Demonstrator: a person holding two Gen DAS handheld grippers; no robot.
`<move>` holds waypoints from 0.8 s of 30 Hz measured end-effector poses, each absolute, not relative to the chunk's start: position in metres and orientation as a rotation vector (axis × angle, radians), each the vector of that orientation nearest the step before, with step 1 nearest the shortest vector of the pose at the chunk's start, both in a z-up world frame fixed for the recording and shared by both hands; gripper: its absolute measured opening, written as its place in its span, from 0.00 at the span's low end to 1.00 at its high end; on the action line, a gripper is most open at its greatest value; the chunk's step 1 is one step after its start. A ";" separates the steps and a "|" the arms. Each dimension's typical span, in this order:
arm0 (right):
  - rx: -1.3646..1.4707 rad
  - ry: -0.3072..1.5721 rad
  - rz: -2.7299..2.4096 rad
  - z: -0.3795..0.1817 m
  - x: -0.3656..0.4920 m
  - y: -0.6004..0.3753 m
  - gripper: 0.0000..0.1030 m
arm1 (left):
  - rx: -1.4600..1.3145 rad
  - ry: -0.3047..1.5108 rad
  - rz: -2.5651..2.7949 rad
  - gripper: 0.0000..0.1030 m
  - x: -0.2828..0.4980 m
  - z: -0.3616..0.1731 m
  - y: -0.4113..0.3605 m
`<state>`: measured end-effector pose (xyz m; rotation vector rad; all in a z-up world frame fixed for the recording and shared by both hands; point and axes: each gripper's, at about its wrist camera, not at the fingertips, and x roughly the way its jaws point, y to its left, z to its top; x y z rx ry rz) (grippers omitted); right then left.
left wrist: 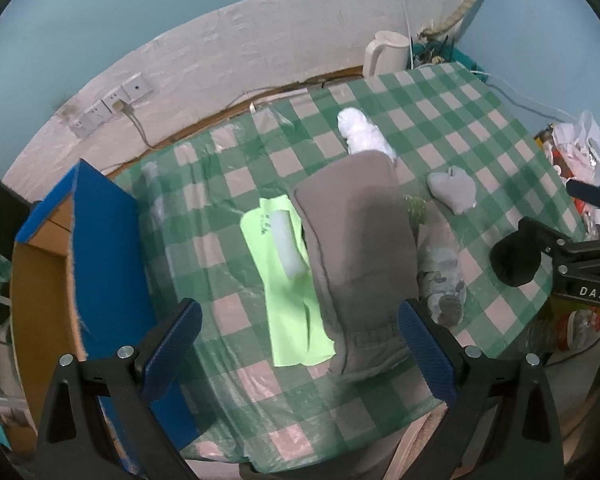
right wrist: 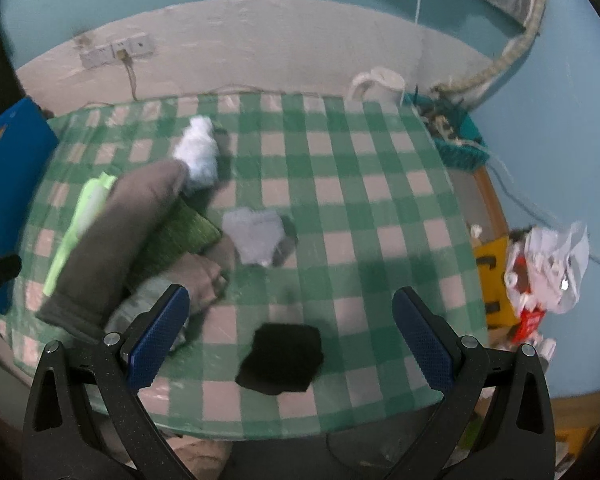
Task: Organize soft objects
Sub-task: 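Grasp the black pad with the right tool while the left tool grasps the grey towel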
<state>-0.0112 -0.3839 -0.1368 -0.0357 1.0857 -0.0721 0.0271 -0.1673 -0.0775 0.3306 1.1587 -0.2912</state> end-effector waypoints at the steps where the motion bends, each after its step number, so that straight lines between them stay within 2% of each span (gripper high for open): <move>1: -0.027 1.097 -0.072 -0.141 -0.011 -0.386 0.98 | 0.330 1.165 -0.292 0.96 0.027 -0.081 -0.169; 3: -0.011 1.120 -0.072 -0.151 -0.011 -0.390 0.94 | 0.326 1.184 -0.297 0.96 0.028 -0.089 -0.173; 16: -0.034 1.210 -0.057 -0.186 -0.014 -0.392 0.93 | 0.340 1.253 -0.310 0.96 0.029 -0.120 -0.194; 24: -0.048 1.260 -0.037 -0.203 -0.016 -0.388 0.78 | 0.323 1.295 -0.305 0.96 0.034 -0.134 -0.199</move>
